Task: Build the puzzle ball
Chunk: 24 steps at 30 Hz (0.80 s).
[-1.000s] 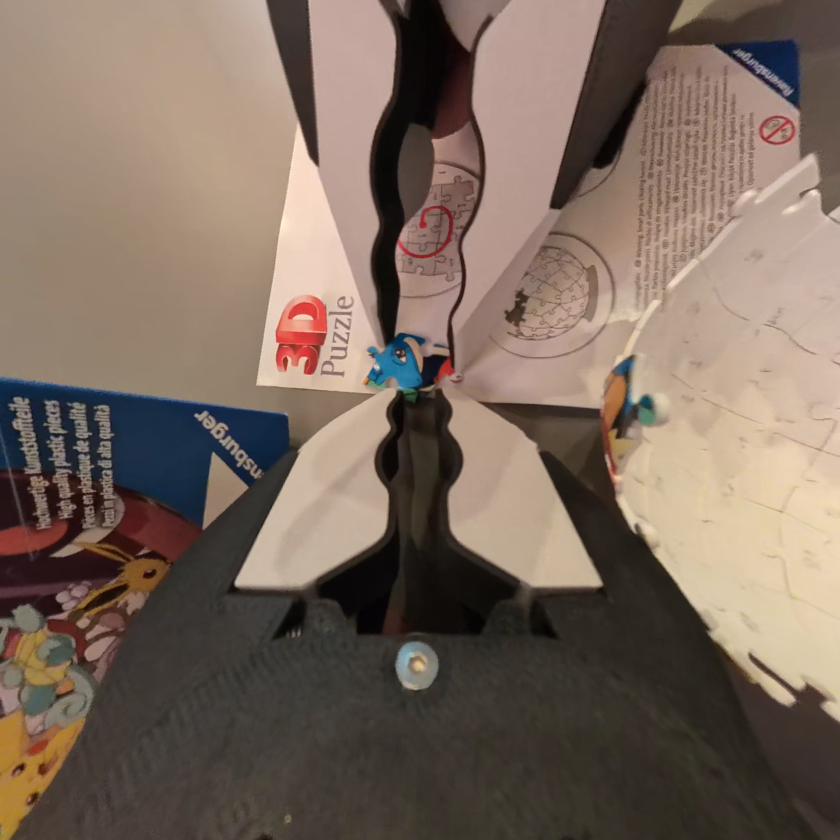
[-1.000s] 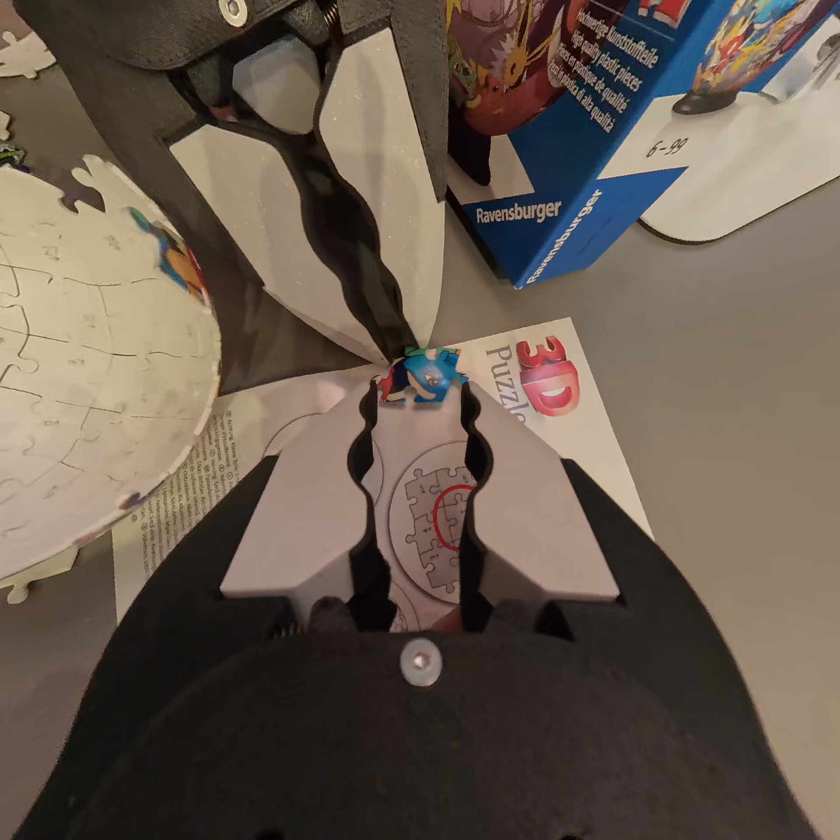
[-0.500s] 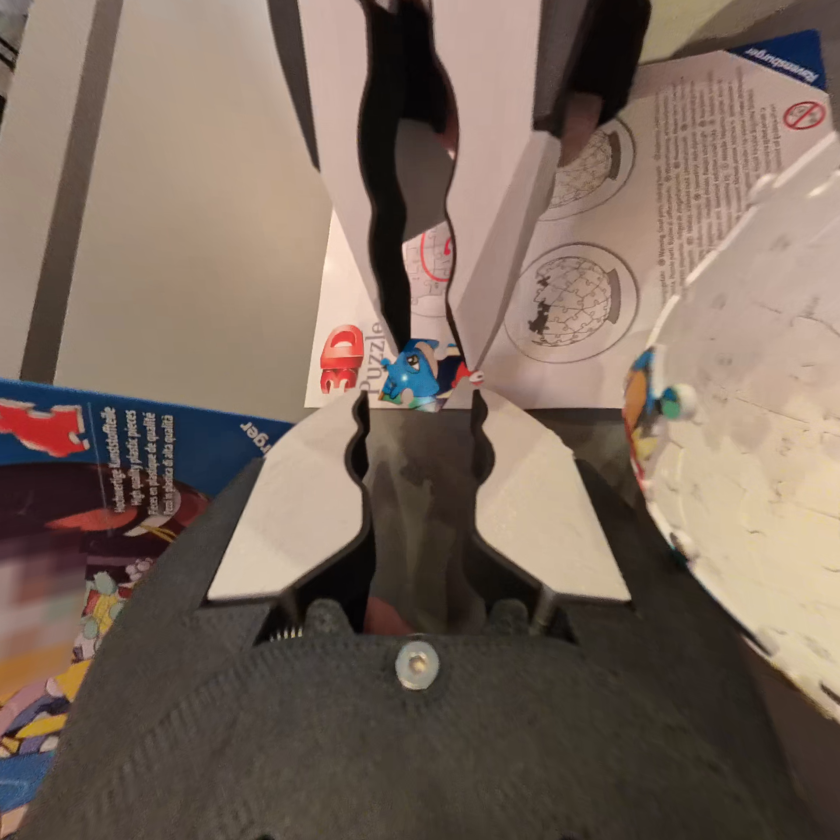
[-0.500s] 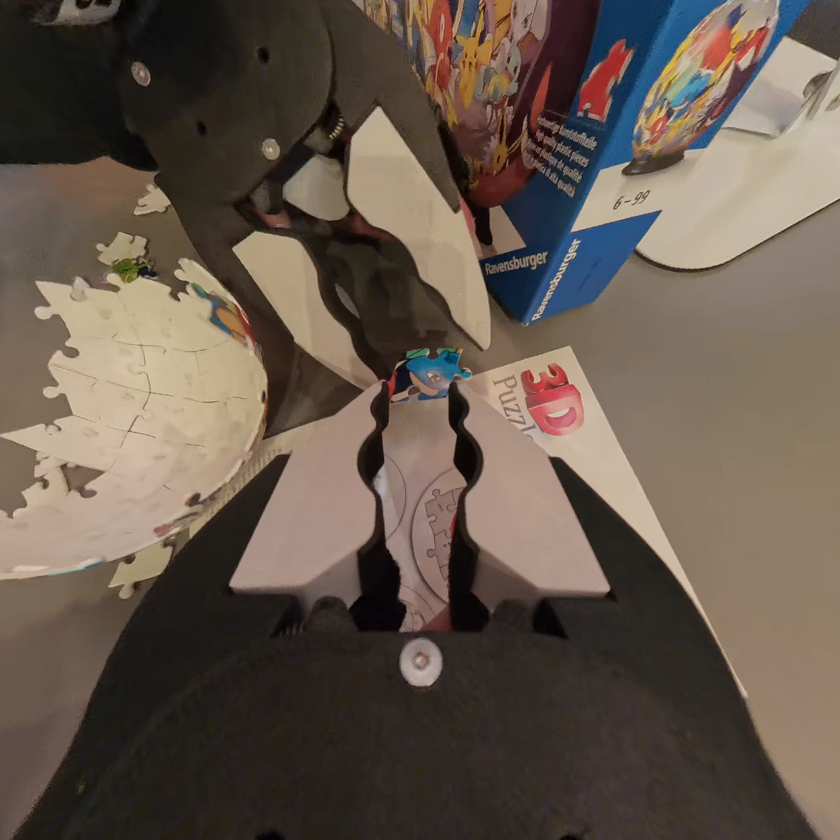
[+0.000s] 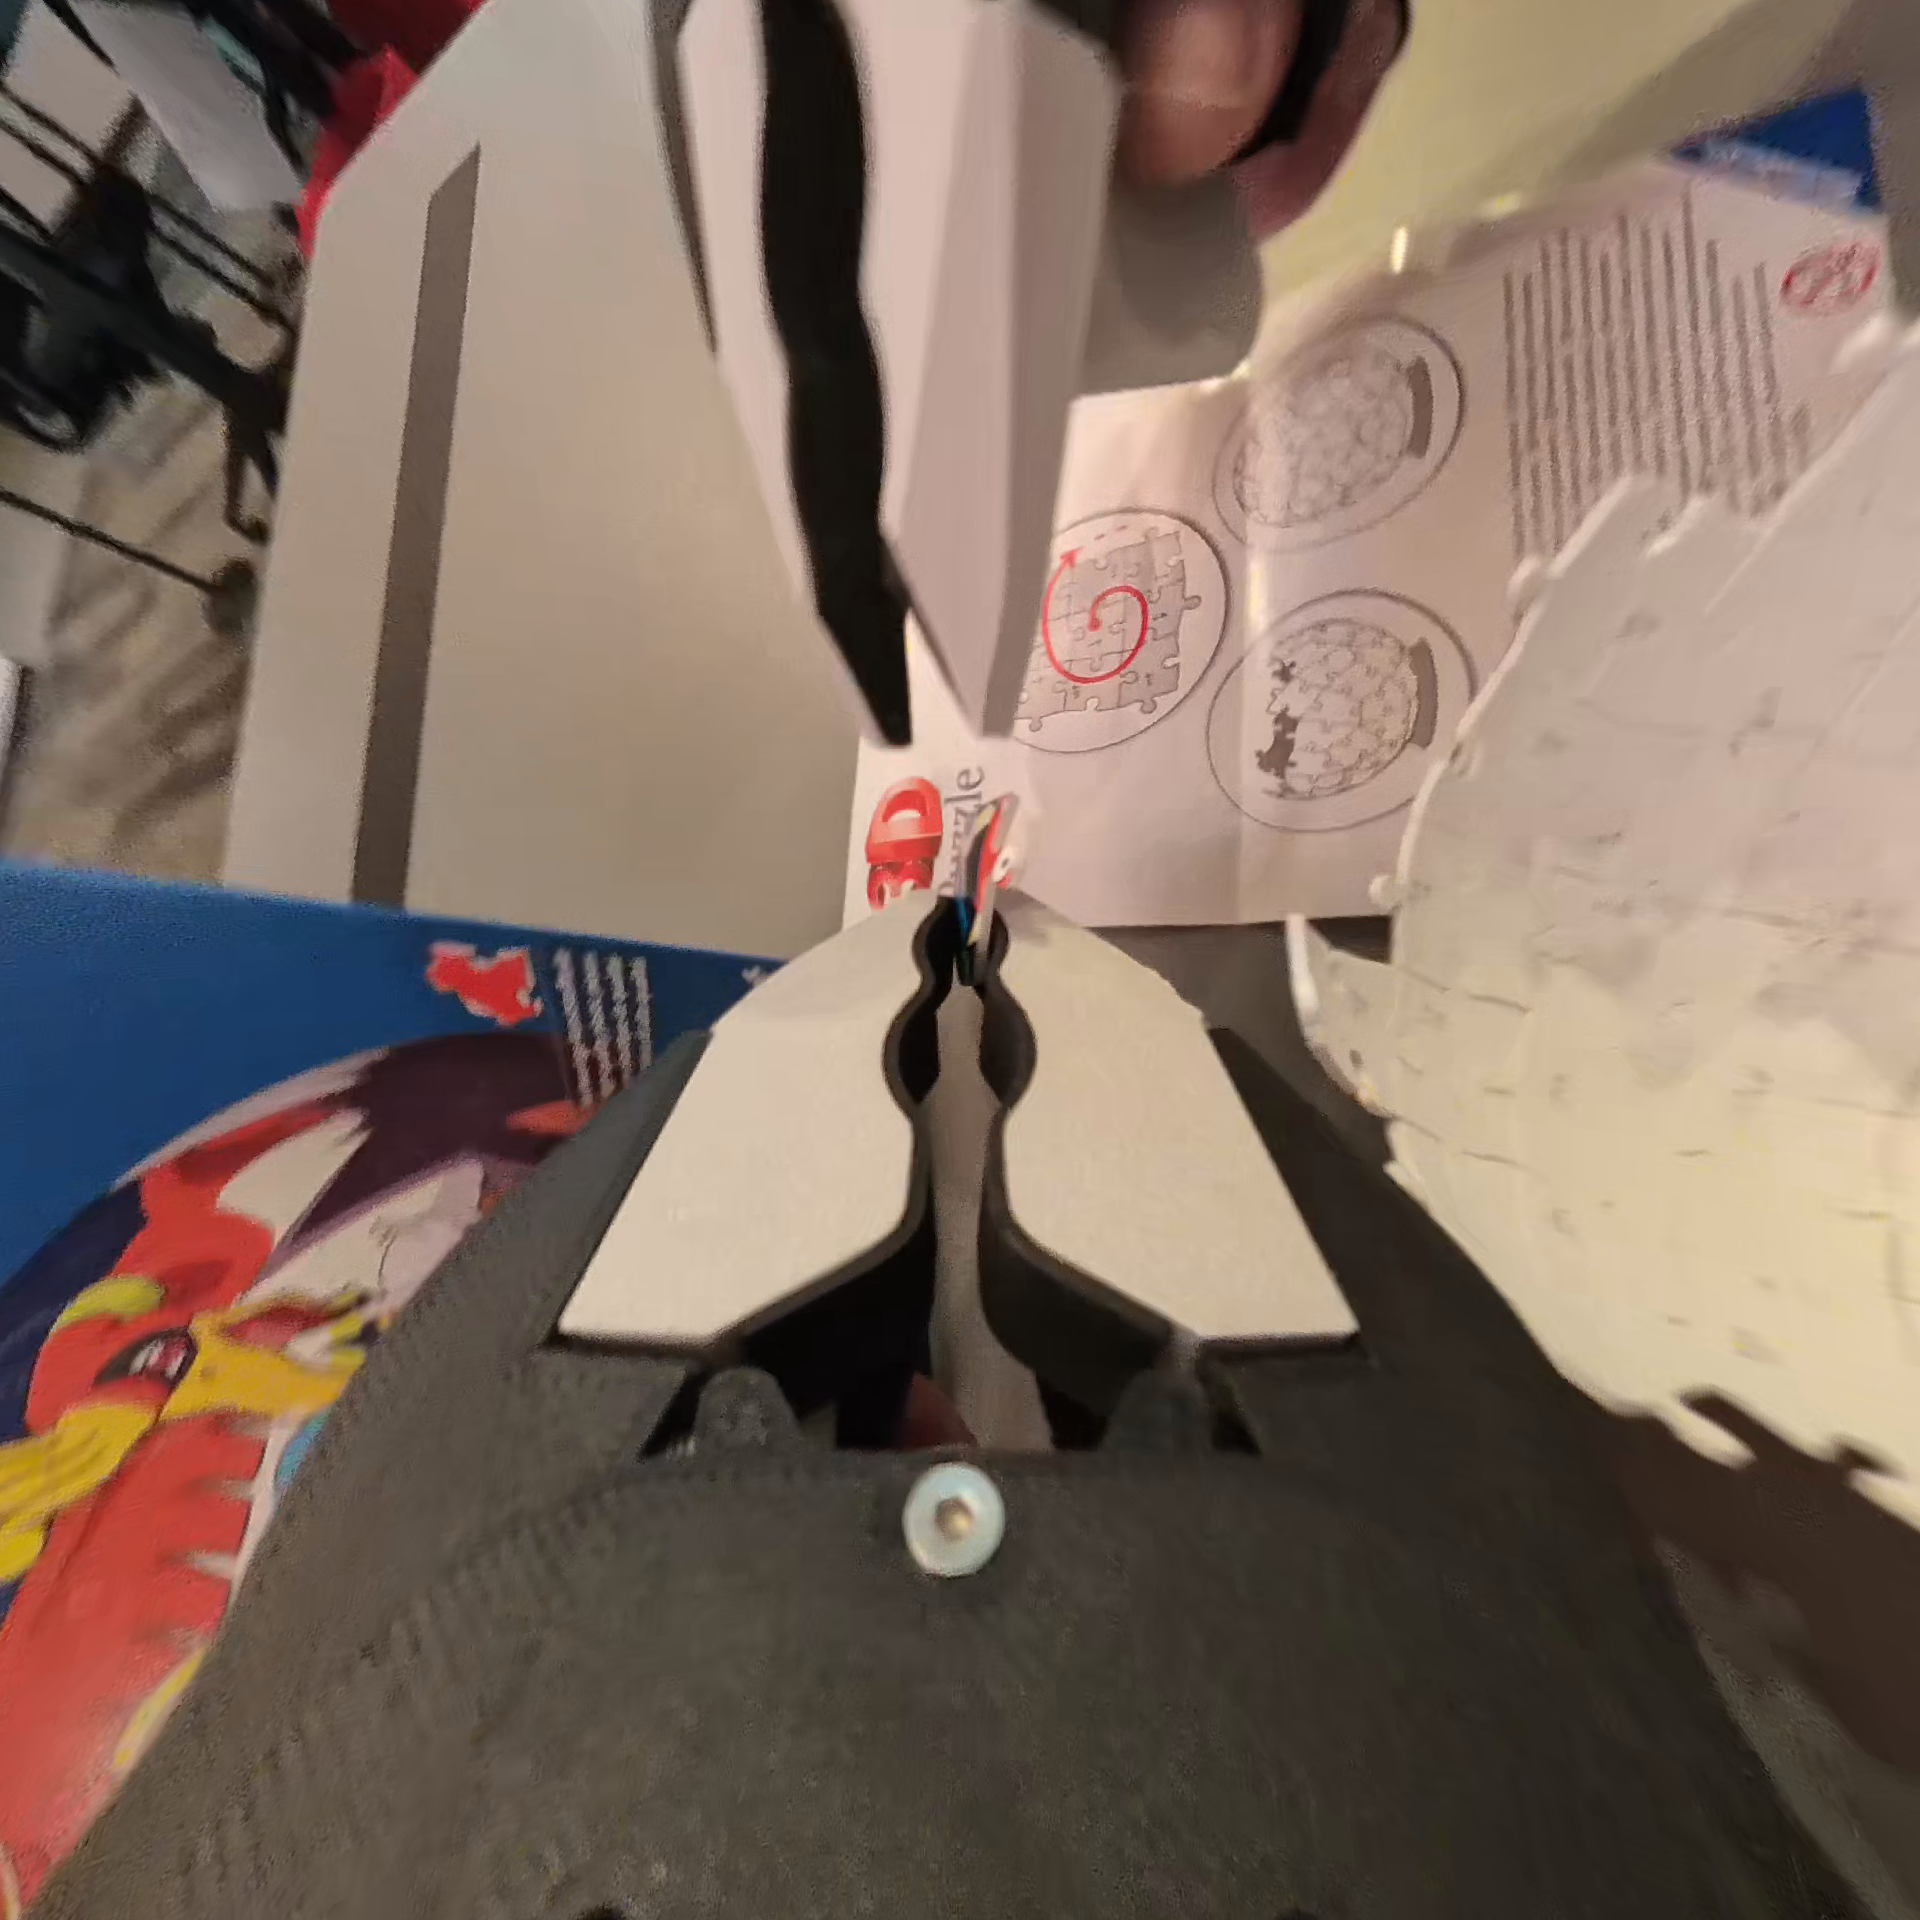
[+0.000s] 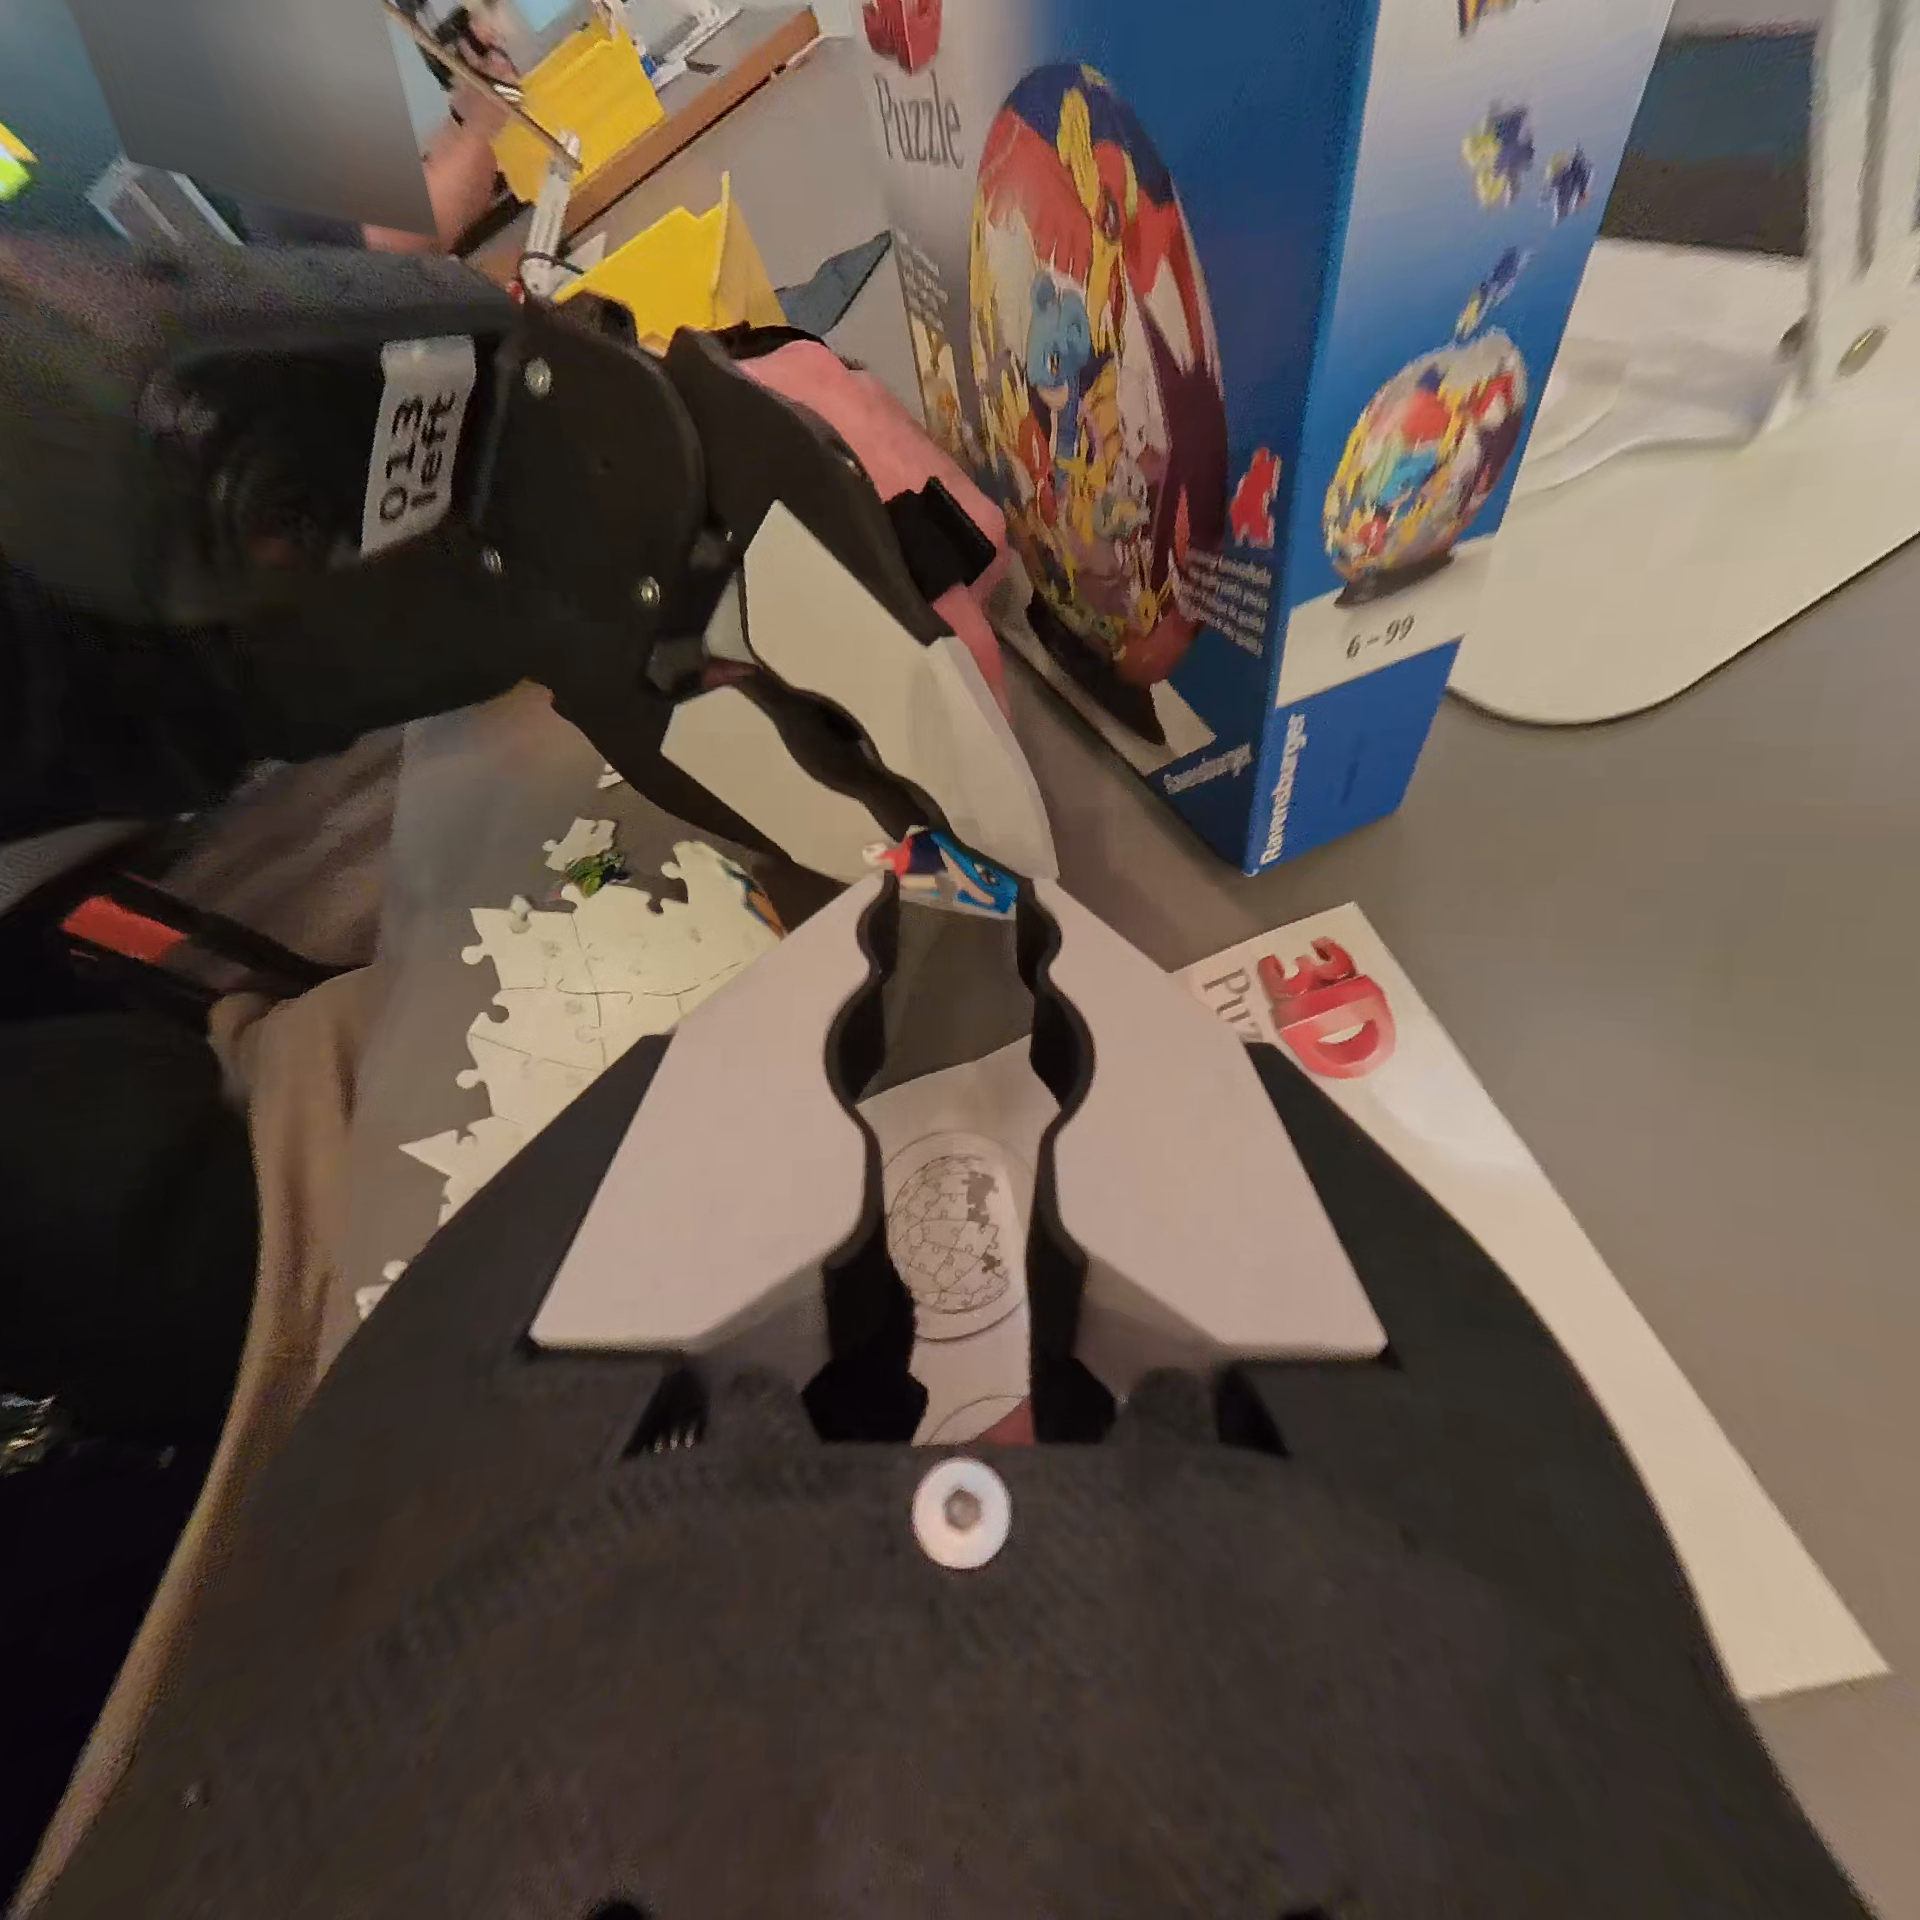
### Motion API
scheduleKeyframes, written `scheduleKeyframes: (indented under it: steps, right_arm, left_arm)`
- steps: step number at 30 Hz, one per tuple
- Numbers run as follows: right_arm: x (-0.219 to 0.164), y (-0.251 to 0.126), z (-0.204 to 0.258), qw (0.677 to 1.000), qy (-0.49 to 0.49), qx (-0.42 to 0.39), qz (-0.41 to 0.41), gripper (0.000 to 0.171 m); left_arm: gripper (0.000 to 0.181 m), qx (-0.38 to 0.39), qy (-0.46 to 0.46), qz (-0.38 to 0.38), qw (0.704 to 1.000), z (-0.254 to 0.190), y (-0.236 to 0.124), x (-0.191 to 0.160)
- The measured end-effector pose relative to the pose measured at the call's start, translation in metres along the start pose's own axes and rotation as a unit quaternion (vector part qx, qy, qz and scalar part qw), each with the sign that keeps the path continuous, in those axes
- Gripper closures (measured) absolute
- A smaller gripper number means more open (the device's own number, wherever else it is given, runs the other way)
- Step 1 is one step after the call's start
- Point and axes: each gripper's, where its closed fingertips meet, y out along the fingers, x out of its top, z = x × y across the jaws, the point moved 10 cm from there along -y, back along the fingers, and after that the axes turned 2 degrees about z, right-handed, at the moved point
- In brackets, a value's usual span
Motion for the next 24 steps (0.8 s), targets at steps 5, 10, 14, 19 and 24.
scheduleKeyframes:
  steps: [5,10,14,19,24]
  right_arm:
    - [0.007,-0.011,0.012,0.999,-0.04,-0.017,0.008,0.147]
    - [-0.001,-0.001,0.027,0.994,-0.085,-0.005,0.071,0.146]
    - [-0.005,0.011,0.037,0.989,-0.107,0.005,0.104,0.145]
    - [-0.008,0.019,0.043,0.986,-0.118,0.012,0.115,0.144]
    - [0.009,0.014,0.051,0.986,-0.152,-0.009,0.069,0.144]
  left_arm:
    - [0.179,-0.076,-0.145,0.02,0.986,0.02,-0.034,-0.001]
    - [0.179,-0.163,-0.262,0.032,0.951,0.022,-0.06,0.002]
    - [0.179,-0.223,-0.328,0.037,0.917,0.018,-0.064,0.006]
    - [0.179,-0.263,-0.373,0.037,0.889,0.018,-0.07,0.004]
    - [0.179,-0.284,-0.357,0.075,0.887,0.008,-0.069,0.003]
